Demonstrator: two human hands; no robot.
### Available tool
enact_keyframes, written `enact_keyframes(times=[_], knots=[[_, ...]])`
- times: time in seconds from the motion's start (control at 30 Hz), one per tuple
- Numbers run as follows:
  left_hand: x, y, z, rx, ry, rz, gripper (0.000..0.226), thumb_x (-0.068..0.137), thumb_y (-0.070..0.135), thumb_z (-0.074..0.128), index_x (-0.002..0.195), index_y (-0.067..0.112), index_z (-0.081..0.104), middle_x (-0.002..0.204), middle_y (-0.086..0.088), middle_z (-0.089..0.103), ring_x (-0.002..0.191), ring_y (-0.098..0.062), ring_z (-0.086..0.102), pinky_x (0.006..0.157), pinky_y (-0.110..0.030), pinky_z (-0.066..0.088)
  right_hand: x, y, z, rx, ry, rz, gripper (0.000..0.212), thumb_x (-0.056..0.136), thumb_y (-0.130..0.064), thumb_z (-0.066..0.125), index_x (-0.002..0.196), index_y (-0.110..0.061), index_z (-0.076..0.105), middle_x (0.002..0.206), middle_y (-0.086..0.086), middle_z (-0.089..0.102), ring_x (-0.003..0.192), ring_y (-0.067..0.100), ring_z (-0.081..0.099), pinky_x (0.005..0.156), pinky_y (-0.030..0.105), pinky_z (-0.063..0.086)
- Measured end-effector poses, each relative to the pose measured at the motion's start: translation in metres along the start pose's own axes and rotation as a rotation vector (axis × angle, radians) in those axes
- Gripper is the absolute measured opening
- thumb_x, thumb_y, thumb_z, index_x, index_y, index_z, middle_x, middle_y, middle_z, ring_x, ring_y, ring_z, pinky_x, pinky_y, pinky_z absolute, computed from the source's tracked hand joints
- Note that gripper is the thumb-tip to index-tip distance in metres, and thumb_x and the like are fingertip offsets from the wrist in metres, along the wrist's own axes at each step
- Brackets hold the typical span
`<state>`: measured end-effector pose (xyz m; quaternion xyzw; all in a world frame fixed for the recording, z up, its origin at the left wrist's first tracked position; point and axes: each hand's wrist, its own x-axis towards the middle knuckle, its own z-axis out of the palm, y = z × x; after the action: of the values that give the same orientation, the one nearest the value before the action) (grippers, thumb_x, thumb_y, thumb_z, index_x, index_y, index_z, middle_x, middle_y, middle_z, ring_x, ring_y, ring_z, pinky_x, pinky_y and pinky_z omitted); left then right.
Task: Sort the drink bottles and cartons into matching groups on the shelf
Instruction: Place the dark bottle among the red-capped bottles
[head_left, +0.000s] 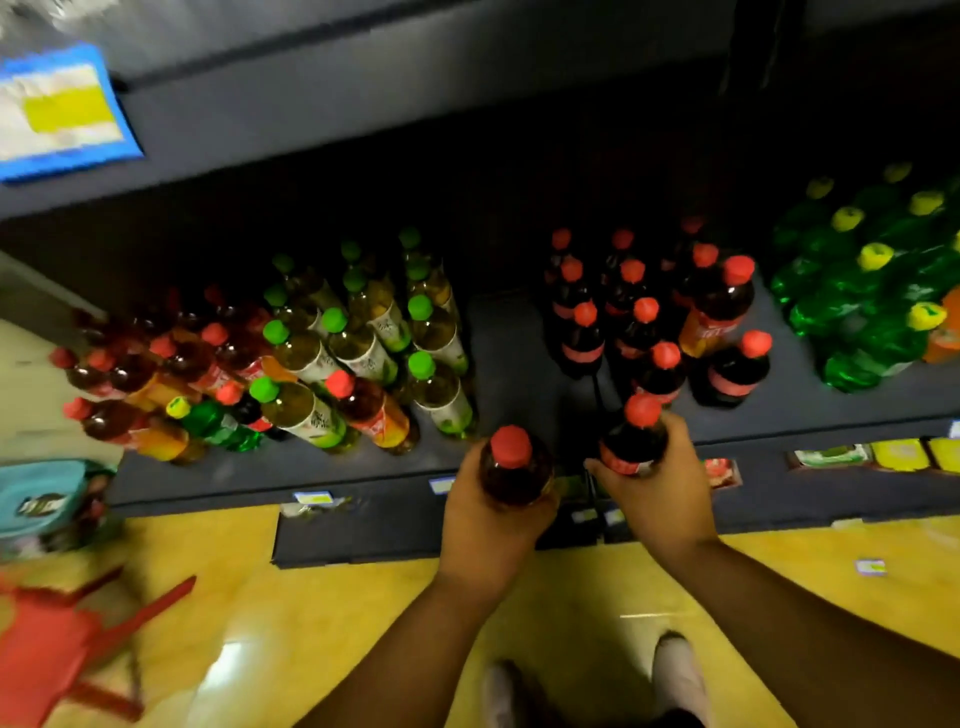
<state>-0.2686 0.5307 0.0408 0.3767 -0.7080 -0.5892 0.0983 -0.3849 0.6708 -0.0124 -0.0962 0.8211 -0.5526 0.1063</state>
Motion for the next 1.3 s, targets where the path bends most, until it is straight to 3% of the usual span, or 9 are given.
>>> enact_keyframes(times=[0.07,0.17,0.3,0.43,0.6,0.8,1.0,1.17,1.3], knots=[[0.008,-0.013,0.004,0.008,0.009,-0.019,0.061,0.062,0.028,0.086,0.117,0.026,0.063,0.110,-0.001,0.074,0.105,-0.021,0.070,0.095,-0.052,0.056,0.014,0.009,0.012,-0.005,0.008,0.010,0.060,0.072,-0.020,0.089,0.116,-0.032,0.049,0.103,-0.018,0.060,0.098,0.011,0.058,0.070,0.011,0.051],[0.016,-0.028,0.008,0.014,0.015,-0.058,0.058,0.062,0.026,0.087,0.115,0.028,0.063,0.107,-0.003,0.074,0.102,-0.026,0.071,0.092,-0.055,0.057,0.035,0.023,0.030,-0.002,0.035,0.016,0.063,0.067,-0.022,0.091,0.113,-0.035,0.050,0.109,-0.010,0.064,0.104,0.011,0.060,0.091,0.030,0.051],[0.017,-0.039,0.010,0.032,0.019,-0.065,0.057,0.067,0.017,0.089,0.115,0.034,0.063,0.107,0.005,0.073,0.101,-0.014,0.071,0.093,-0.046,0.059,0.061,0.041,0.056,0.009,-0.013,0.055,0.067,0.067,-0.022,0.091,0.113,-0.043,0.046,0.110,-0.010,0.065,0.106,0.013,0.063,0.095,0.037,0.053],[0.015,-0.039,0.006,0.041,0.028,-0.037,0.052,0.072,0.014,0.087,0.113,0.036,0.063,0.105,0.009,0.073,0.098,-0.008,0.070,0.091,-0.038,0.060,0.075,0.052,0.074,0.029,-0.027,0.051,0.068,0.068,-0.020,0.090,0.120,-0.036,0.049,0.112,-0.015,0.063,0.107,0.007,0.059,0.097,0.032,0.051],[0.018,-0.037,0.000,0.074,0.033,0.002,0.051,0.072,0.012,0.086,0.111,0.034,0.062,0.102,0.013,0.073,0.097,-0.004,0.069,0.086,-0.022,0.057,0.083,0.058,0.089,0.055,0.000,0.043,0.067,0.069,-0.019,0.089,0.118,-0.040,0.048,0.115,-0.014,0.062,0.111,0.006,0.058,0.097,0.028,0.047],[0.020,-0.033,-0.002,0.080,0.049,0.056,0.049,0.071,0.006,0.086,0.104,0.034,0.063,0.099,0.018,0.071,0.091,0.001,0.068,0.078,-0.009,0.052,0.097,0.062,0.095,0.085,0.077,0.034,0.073,0.071,-0.018,0.088,0.130,-0.027,0.047,0.120,-0.011,0.059,0.111,0.003,0.054,0.098,0.025,0.044],[0.019,-0.034,-0.003,0.077,0.050,0.054,0.052,0.072,0.005,0.086,0.105,0.037,0.062,0.101,0.020,0.071,0.094,0.003,0.068,0.080,-0.008,0.051,0.101,0.065,0.097,0.103,0.085,0.077,0.077,0.069,-0.023,0.089,0.131,-0.025,0.044,0.123,-0.010,0.058,0.113,0.003,0.053,0.098,0.023,0.042],[0.017,-0.030,-0.004,0.025,0.065,0.041,0.052,0.072,0.005,0.086,0.107,0.034,0.062,0.101,0.018,0.071,0.095,0.001,0.068,0.082,-0.011,0.053,0.079,0.064,0.087,0.135,0.048,0.136,0.071,0.072,-0.023,0.088,0.129,-0.030,0.047,0.126,-0.011,0.062,0.118,0.010,0.059,0.100,0.032,0.048],[0.003,-0.026,-0.014,0.019,0.104,0.030,0.053,0.069,0.007,0.087,0.110,0.031,0.064,0.103,0.012,0.074,0.098,-0.003,0.069,0.092,-0.026,0.056,0.045,0.039,0.061,0.091,0.037,0.128,0.064,0.078,-0.021,0.084,0.132,-0.023,0.049,0.123,-0.012,0.058,0.117,0.011,0.056,0.096,0.029,0.045]])
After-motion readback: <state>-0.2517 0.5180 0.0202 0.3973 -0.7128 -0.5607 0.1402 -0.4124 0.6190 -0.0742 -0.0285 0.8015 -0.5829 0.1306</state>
